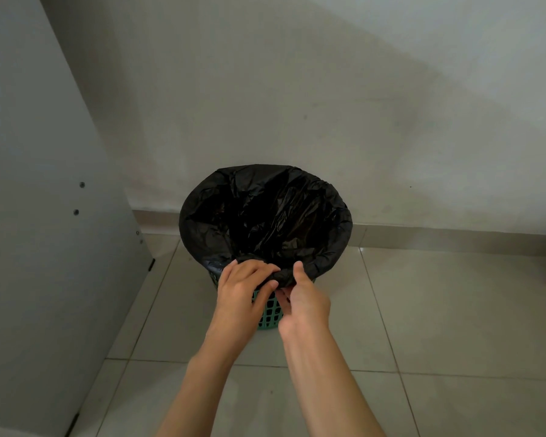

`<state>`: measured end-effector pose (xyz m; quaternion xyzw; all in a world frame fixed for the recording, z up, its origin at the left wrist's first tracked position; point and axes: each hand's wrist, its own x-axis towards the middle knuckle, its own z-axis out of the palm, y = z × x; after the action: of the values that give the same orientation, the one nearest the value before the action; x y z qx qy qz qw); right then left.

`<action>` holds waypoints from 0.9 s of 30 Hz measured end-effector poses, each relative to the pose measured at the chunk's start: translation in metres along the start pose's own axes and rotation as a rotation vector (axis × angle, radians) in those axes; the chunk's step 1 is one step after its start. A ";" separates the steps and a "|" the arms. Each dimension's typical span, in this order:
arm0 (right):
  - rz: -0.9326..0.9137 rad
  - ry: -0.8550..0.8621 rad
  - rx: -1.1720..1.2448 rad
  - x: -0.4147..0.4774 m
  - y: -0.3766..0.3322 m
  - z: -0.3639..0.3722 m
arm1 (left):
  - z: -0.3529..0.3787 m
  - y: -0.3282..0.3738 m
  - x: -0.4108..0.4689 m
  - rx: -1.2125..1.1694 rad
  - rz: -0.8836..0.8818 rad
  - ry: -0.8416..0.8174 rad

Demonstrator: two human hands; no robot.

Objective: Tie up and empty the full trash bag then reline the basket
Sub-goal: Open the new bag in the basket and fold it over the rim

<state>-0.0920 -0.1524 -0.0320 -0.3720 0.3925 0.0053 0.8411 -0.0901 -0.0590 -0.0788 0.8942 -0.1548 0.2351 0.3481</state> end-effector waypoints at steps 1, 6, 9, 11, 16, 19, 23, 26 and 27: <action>0.016 0.011 0.000 0.000 -0.001 0.001 | 0.000 0.000 0.000 -0.001 0.003 0.000; 0.157 -0.114 0.151 0.004 -0.008 -0.001 | 0.005 0.004 0.001 0.008 -0.020 0.020; 0.204 -0.236 0.260 0.012 -0.005 -0.007 | 0.010 0.005 0.001 0.035 -0.037 0.032; 0.190 -0.262 0.259 0.017 -0.004 -0.010 | 0.014 0.006 0.001 0.063 -0.045 0.043; 0.081 -0.178 0.152 0.019 -0.007 -0.008 | 0.015 0.006 0.004 0.077 -0.021 0.055; 0.033 -0.073 0.076 0.019 -0.008 -0.006 | 0.013 0.004 0.004 0.067 0.013 0.060; 0.032 -0.037 0.022 0.023 -0.010 -0.001 | 0.012 0.001 0.002 0.091 0.038 0.049; 0.056 -0.093 0.026 0.024 -0.011 -0.001 | 0.012 0.000 0.002 0.100 0.031 0.043; 0.051 -0.114 0.016 0.025 -0.011 -0.002 | 0.012 0.001 0.002 0.111 0.043 0.042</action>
<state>-0.0730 -0.1684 -0.0423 -0.3541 0.3534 0.0449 0.8647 -0.0855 -0.0684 -0.0852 0.9035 -0.1535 0.2693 0.2960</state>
